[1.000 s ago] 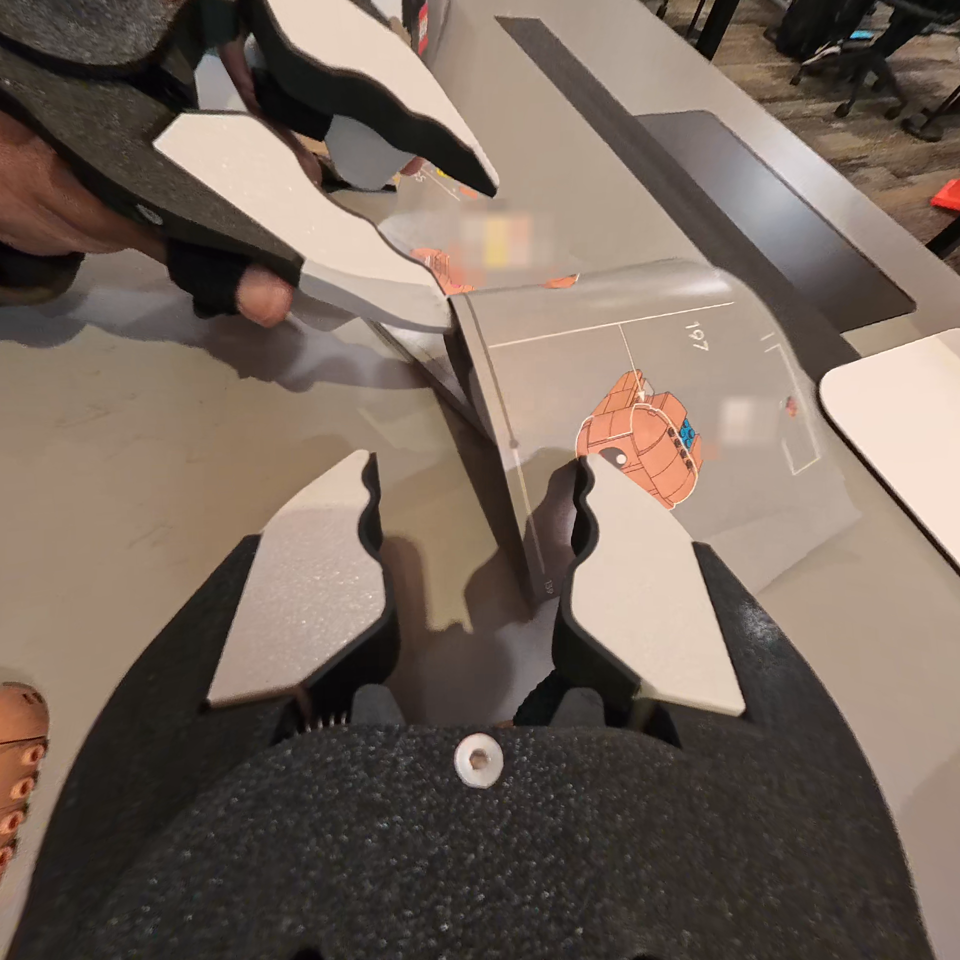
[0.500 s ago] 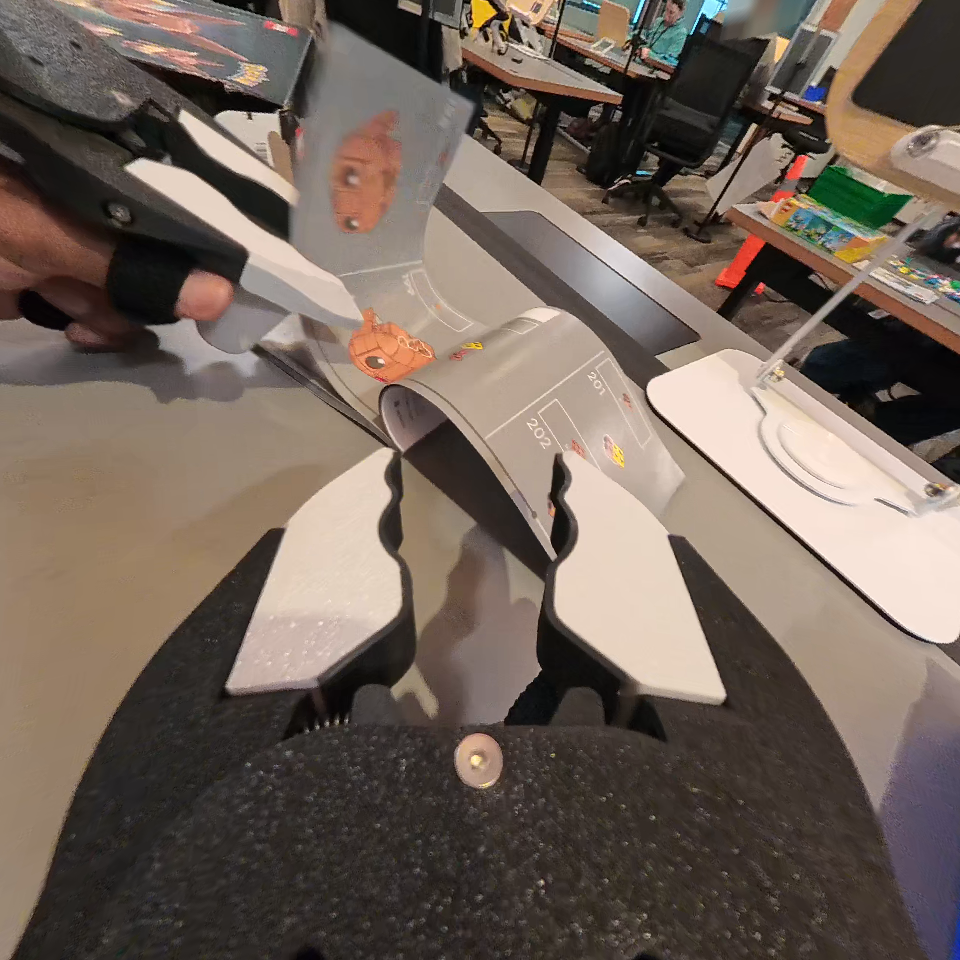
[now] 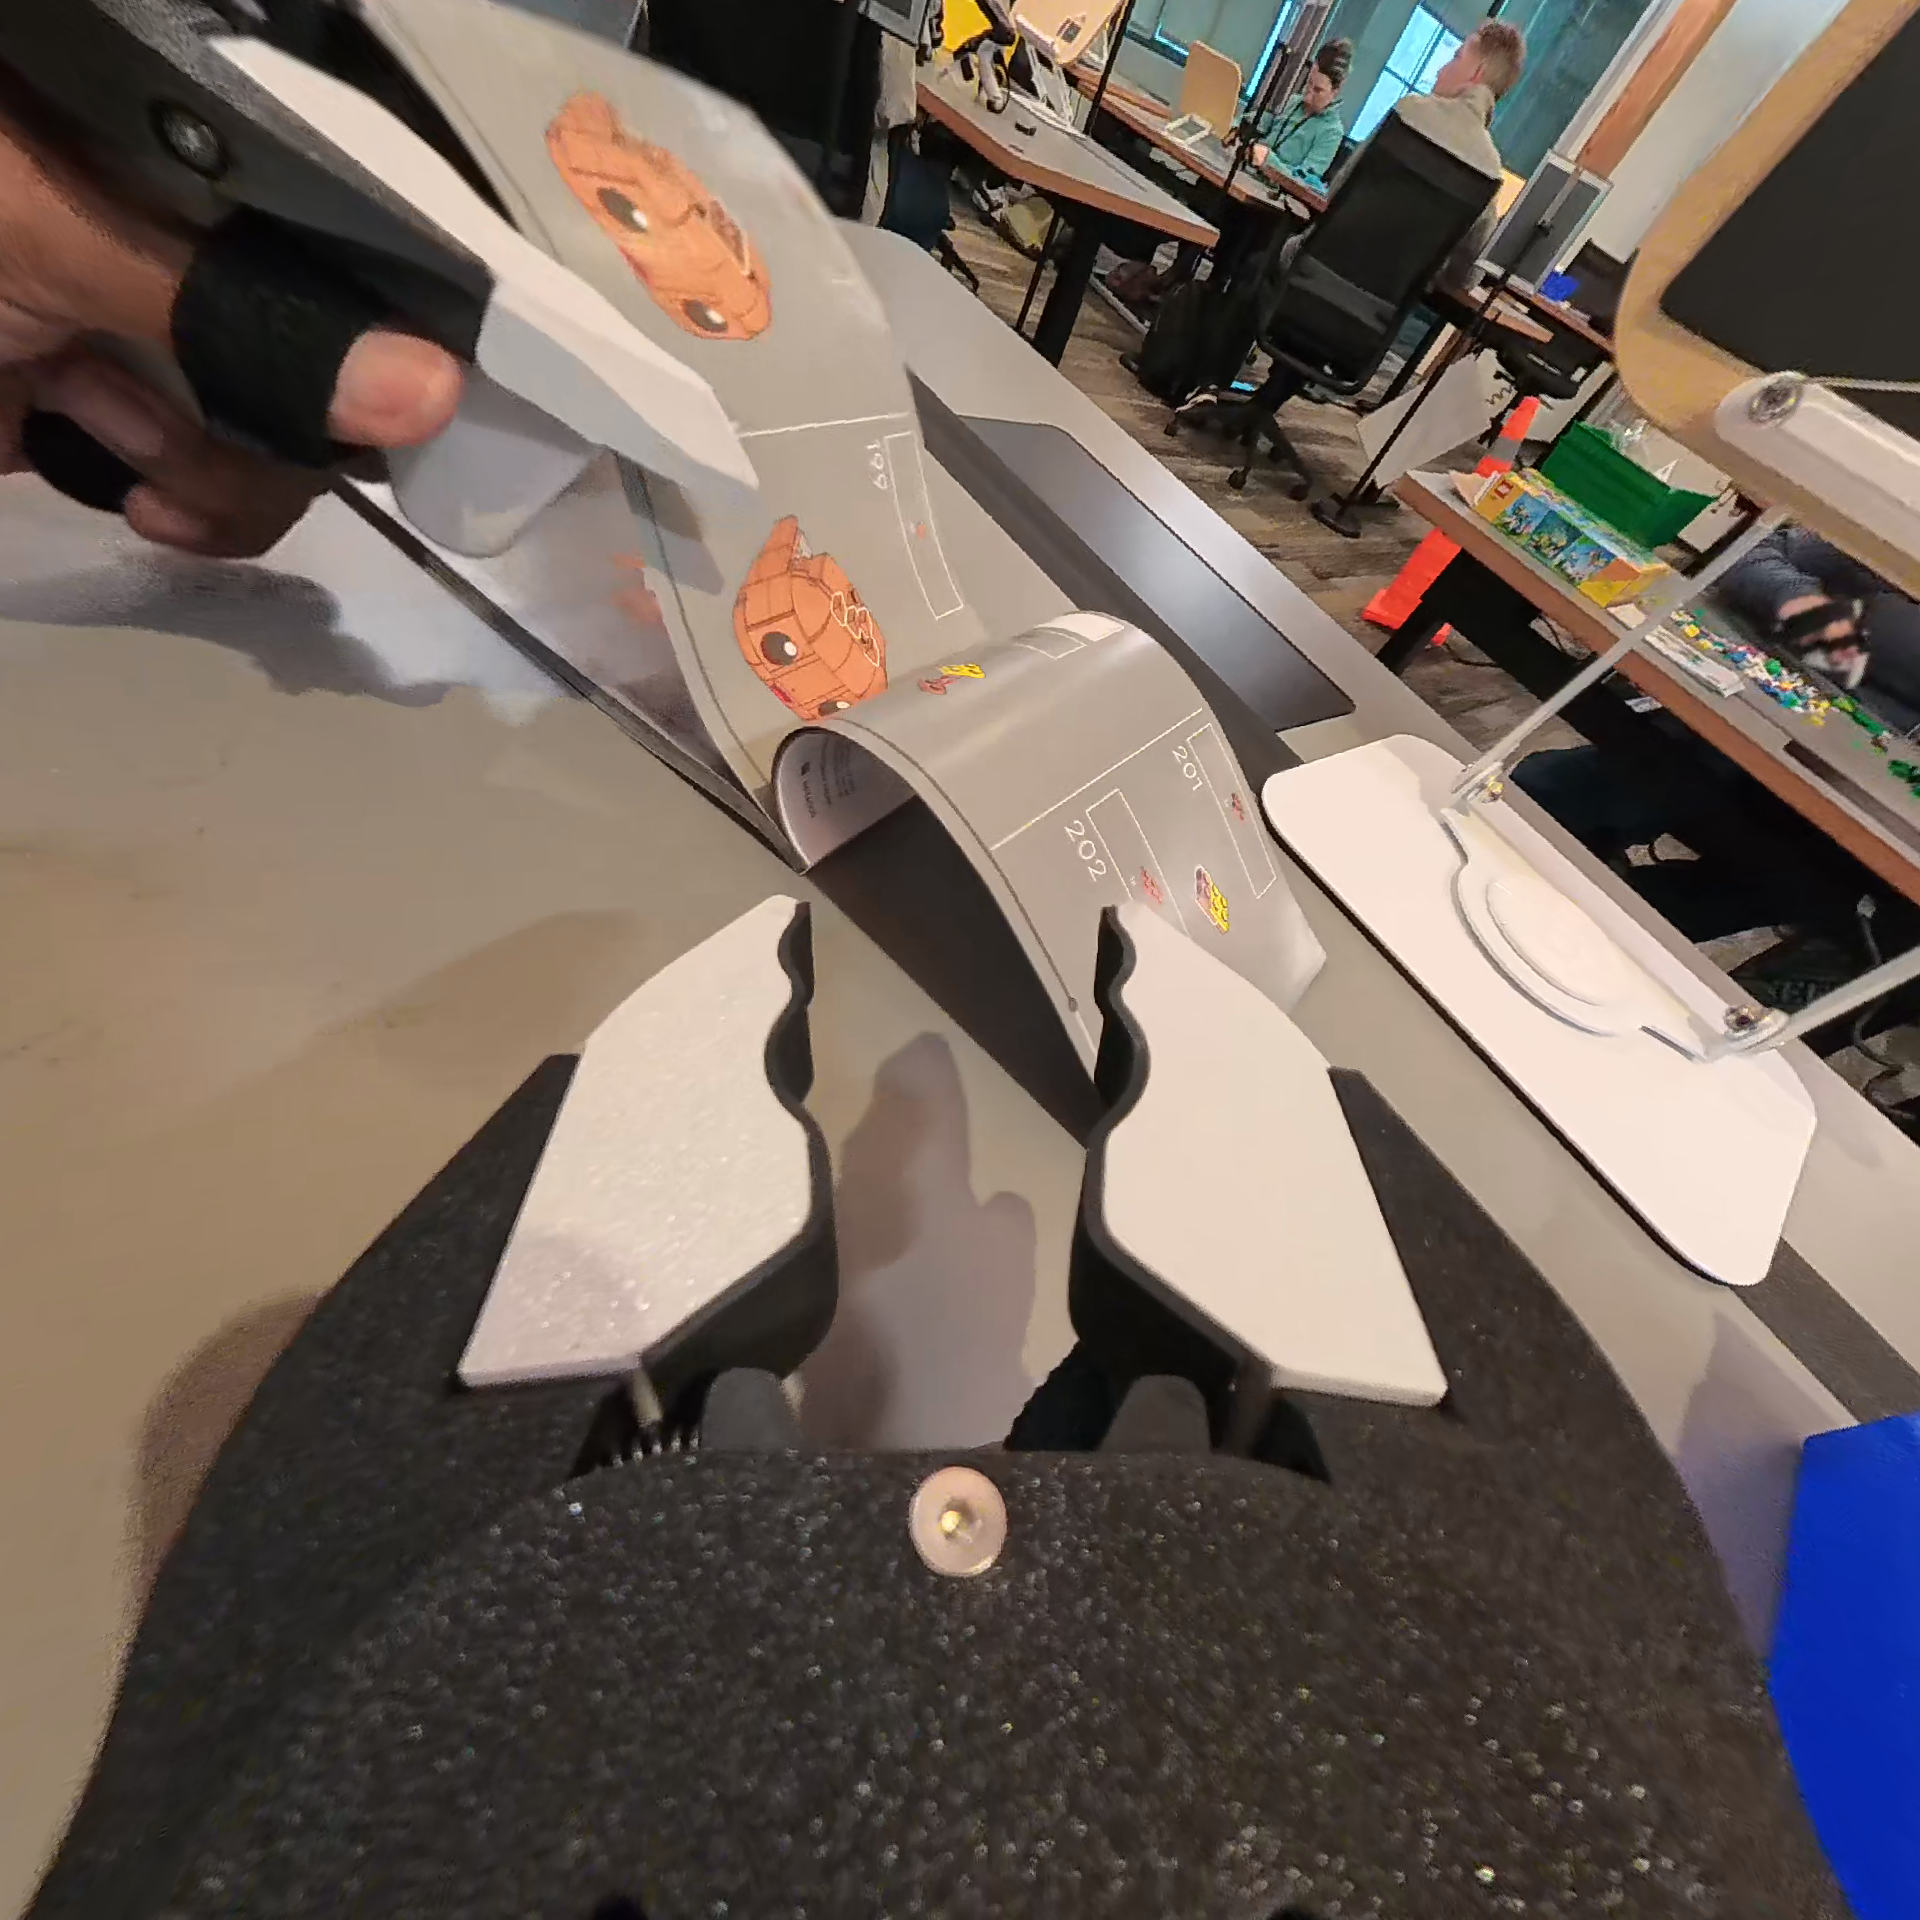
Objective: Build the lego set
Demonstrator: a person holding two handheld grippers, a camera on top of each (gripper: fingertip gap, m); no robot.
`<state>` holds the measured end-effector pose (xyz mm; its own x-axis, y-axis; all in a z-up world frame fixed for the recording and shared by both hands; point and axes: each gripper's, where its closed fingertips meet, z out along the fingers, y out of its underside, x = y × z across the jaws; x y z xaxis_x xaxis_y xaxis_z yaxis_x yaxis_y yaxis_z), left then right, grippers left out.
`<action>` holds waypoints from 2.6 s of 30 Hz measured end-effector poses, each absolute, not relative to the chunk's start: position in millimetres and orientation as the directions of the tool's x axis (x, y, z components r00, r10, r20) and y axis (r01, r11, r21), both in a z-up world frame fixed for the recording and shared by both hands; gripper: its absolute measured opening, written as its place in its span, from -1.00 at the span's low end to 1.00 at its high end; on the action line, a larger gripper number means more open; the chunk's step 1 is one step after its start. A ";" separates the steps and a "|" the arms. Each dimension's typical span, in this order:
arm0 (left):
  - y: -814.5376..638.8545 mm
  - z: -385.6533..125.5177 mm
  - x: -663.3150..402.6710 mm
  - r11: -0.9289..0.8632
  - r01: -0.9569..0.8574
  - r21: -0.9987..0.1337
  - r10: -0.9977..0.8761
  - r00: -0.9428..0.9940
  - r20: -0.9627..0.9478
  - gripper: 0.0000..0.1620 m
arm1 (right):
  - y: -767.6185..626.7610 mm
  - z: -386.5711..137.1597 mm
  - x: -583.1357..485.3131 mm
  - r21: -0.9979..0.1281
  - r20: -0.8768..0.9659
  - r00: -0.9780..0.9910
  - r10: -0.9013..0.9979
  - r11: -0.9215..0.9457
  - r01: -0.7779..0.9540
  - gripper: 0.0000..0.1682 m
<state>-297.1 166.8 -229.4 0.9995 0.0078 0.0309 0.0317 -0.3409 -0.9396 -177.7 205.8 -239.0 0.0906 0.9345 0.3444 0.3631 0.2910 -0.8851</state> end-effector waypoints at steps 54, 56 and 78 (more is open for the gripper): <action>114.2 -262.3 -326.1 -0.492 0.221 -0.842 0.113 0.975 0.190 -0.51 | 106.7 -235.4 -260.8 -0.923 0.216 -0.311 0.925 0.298 0.244 -0.33; 111.1 -263.4 -325.0 -0.505 0.190 -0.842 0.104 0.982 0.159 -0.51 | 103.6 -238.8 -263.8 -0.907 0.251 -0.322 0.913 0.338 0.250 -0.33; 46.8 -279.6 -361.5 -0.813 -0.148 -0.563 0.041 0.950 -0.309 -0.51 | 100.7 -245.4 -269.4 -0.870 0.343 -0.315 0.885 0.426 0.248 -0.40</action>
<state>-361.5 46.8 -279.6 0.9502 0.0411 -0.3090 -0.1481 -0.8127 -0.5635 -269.4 100.7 -245.4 -0.3152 0.8847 0.3435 0.2481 0.4261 -0.8700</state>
